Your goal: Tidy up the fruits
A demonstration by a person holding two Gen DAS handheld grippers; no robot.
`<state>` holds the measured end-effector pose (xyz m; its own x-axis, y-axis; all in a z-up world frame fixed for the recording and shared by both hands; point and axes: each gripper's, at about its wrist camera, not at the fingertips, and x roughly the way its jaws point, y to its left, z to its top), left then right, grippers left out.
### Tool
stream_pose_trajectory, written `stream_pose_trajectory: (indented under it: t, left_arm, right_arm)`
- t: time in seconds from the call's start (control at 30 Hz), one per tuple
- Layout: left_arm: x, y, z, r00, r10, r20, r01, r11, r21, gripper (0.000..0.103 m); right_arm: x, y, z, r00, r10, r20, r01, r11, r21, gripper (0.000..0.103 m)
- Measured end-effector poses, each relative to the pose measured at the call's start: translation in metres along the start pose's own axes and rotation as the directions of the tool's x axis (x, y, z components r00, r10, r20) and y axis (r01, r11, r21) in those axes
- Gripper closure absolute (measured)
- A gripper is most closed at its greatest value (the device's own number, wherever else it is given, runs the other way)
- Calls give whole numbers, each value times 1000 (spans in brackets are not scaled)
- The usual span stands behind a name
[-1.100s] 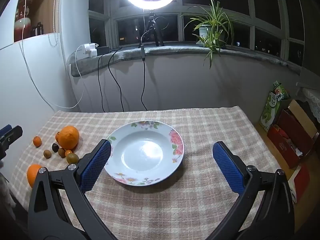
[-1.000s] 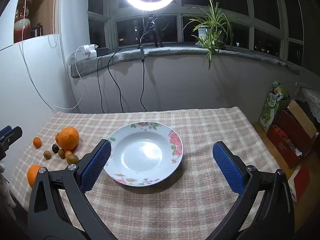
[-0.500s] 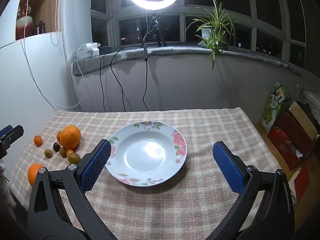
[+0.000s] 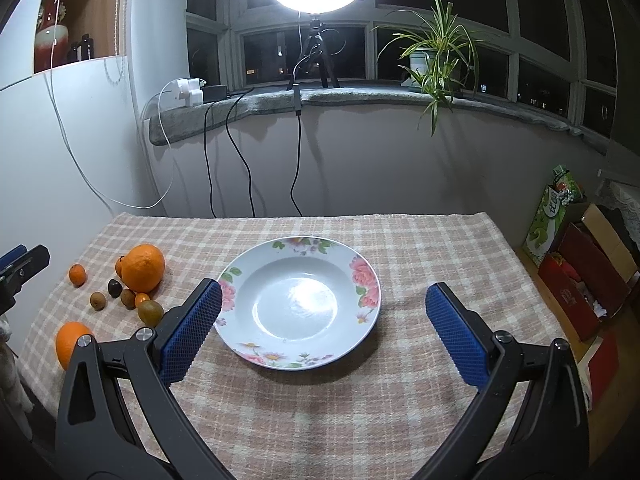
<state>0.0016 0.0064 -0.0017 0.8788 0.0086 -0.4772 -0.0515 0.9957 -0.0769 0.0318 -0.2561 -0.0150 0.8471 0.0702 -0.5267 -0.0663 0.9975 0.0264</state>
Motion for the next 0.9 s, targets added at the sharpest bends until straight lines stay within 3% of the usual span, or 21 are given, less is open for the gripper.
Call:
stream_pose_trajectory:
  t: [0.9]
  left_arm:
    - [-3,0,-1,1000,0,4,0,1000,-4,17]
  right_arm:
    - [-1,6,0,1000,8,-7,-8,1000,-3,0]
